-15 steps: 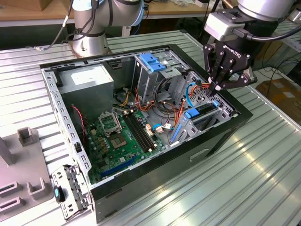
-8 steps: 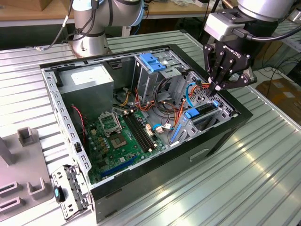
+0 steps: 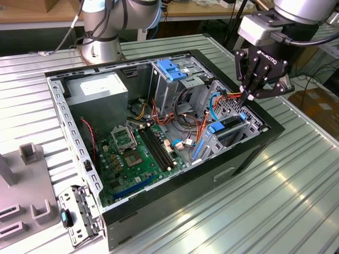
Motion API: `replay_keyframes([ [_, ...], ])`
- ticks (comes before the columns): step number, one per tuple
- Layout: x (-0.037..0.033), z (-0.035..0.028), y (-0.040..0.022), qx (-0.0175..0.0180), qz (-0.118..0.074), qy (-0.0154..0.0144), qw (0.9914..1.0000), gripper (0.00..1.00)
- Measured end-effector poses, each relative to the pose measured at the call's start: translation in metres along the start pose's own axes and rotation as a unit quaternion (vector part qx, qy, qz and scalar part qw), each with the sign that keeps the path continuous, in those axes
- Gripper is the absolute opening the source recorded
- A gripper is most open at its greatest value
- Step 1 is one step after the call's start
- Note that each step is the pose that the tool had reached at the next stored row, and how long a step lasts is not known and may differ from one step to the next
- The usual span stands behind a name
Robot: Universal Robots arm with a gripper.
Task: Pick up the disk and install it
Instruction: 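Insert the first disk wire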
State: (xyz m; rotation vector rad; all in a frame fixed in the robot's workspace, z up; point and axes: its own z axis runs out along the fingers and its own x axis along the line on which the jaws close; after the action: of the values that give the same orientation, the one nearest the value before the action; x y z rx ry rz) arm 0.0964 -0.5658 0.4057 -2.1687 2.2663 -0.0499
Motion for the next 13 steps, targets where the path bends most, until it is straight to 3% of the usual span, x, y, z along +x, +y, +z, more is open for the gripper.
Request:
replay_keyframes([
  [2,-0.0010,0.0036,-0.0147,0.0001,0.000,0.0031,1.00000,0.11],
  [7,-0.0032,0.0111,-0.0359,0.0003,-0.004,0.0060,0.99997,0.11],
  [9,-0.0033,0.0120,-0.0360,0.0008,-0.022,0.0055,0.99974,0.11],
  [11,-0.0033,0.0139,-0.0360,0.0018,-0.065,0.0044,0.99789,0.11],
  [12,-0.0034,0.0141,-0.0365,0.0021,-0.076,0.0042,0.99711,0.11],
  [13,-0.0043,0.0143,-0.0374,0.0022,-0.078,0.0040,0.99696,0.11],
])
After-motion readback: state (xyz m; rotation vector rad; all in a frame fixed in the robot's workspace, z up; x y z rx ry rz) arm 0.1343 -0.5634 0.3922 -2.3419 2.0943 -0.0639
